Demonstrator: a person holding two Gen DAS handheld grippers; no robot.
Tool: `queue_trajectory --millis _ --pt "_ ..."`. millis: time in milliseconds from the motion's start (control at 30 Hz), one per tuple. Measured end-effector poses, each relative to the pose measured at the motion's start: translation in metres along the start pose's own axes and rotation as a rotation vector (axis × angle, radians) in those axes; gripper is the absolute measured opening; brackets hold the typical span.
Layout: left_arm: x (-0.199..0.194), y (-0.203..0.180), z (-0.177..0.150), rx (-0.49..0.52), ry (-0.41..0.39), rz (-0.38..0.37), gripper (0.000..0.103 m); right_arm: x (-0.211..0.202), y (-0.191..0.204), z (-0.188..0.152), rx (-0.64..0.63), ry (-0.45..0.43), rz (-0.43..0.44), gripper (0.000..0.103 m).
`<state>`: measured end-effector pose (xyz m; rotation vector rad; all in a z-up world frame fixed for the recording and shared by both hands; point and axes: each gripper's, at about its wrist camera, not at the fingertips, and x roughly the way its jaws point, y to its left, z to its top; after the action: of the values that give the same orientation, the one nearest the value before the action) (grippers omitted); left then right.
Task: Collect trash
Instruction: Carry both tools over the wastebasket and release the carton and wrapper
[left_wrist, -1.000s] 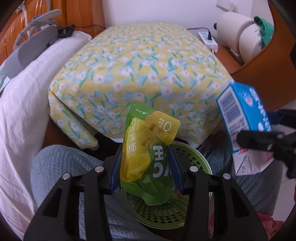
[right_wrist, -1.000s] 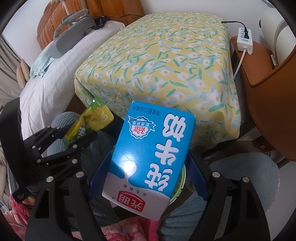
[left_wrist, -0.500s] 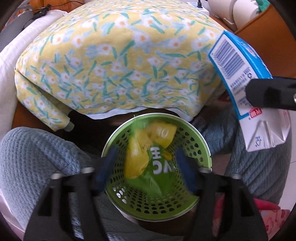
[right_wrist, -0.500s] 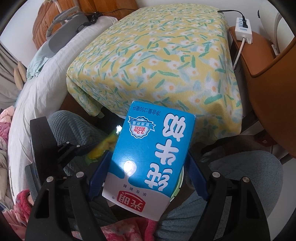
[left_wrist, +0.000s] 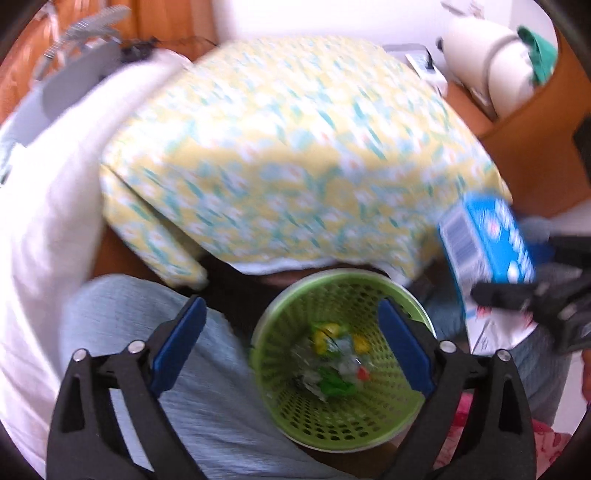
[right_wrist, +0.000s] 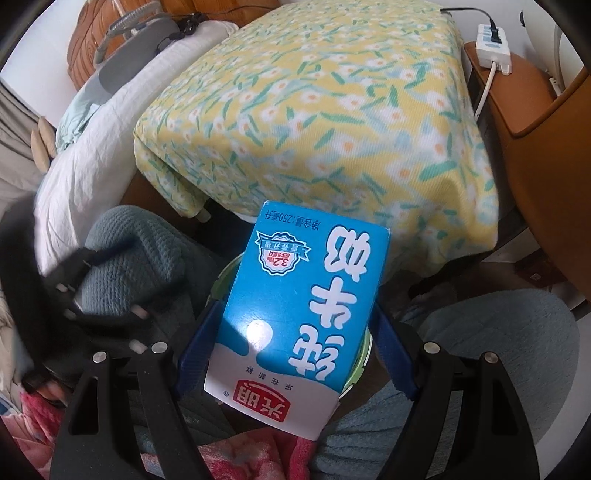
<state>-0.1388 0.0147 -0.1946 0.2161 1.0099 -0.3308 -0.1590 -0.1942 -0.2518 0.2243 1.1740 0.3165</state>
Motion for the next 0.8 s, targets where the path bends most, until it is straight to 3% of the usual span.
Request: queue_trajectory --millis 200,400,467,800 --pt "-0.029 0.019 0.012 -0.05 -0.083 0.061 0.095 0.038 0.007 -0.006 -0.01 0.088 -0.004 0.08" --pt "-0.029 0.026 0.015 -0.081 -0.072 0.059 0.095 0.084 0.022 -0.017 -0.046 0.214 0.012 0.083" --pt "-0.026 0.027 0.014 -0.083 -0.063 0.061 0.095 0.086 0.02 -0.02 -0.04 0.218 0.006 0.089" --pt "-0.022 0.025 0.013 -0.088 -0.053 0.064 0.095 0.064 0.015 -0.012 -0.026 0.16 -0.01 0.093"
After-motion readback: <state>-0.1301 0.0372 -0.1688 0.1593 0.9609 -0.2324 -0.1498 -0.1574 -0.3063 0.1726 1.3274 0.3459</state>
